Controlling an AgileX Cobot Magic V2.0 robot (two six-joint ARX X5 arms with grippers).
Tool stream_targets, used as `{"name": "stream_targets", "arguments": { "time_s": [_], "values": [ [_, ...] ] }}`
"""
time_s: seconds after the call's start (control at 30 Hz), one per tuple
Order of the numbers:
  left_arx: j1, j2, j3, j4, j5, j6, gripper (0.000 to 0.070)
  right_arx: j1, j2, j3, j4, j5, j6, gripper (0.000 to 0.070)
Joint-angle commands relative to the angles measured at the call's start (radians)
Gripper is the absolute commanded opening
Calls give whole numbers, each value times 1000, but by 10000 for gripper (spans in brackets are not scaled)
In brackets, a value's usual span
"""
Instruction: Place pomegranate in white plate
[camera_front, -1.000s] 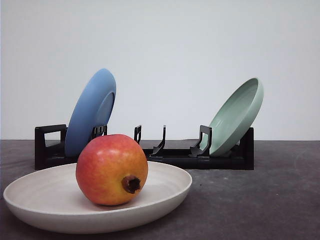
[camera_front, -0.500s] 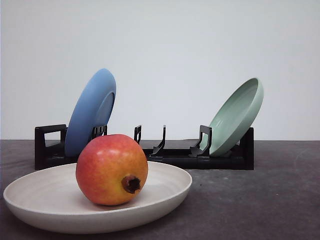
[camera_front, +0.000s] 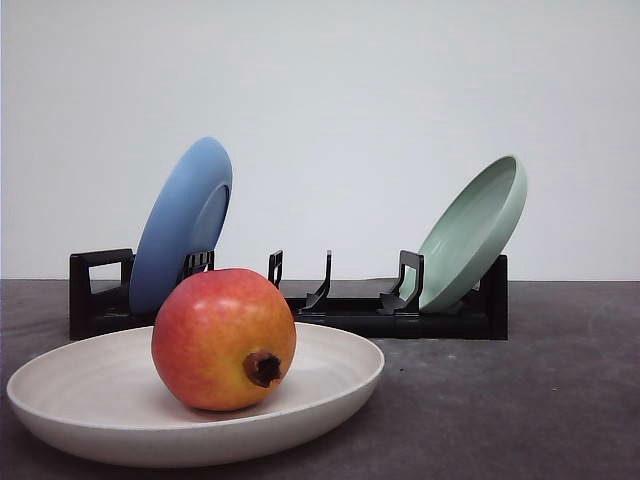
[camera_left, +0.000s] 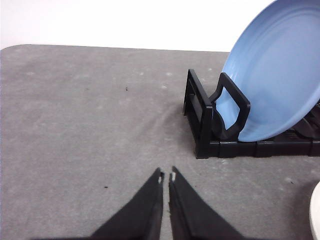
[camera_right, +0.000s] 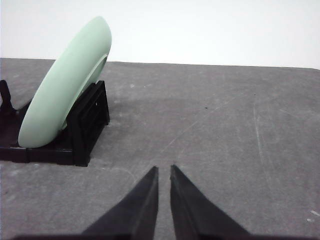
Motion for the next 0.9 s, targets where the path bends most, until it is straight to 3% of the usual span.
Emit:
{"name": "stream_targets", "arguments": {
  "time_s": [0.0,0.87],
  "values": [
    [0,-2,-11,-3,-2,14,0,-2,-1,-5,11,0,-5,42],
    [0,-2,-11,-3,-2,14,0,-2,-1,-5,11,0,-5,42]
  ]
}}
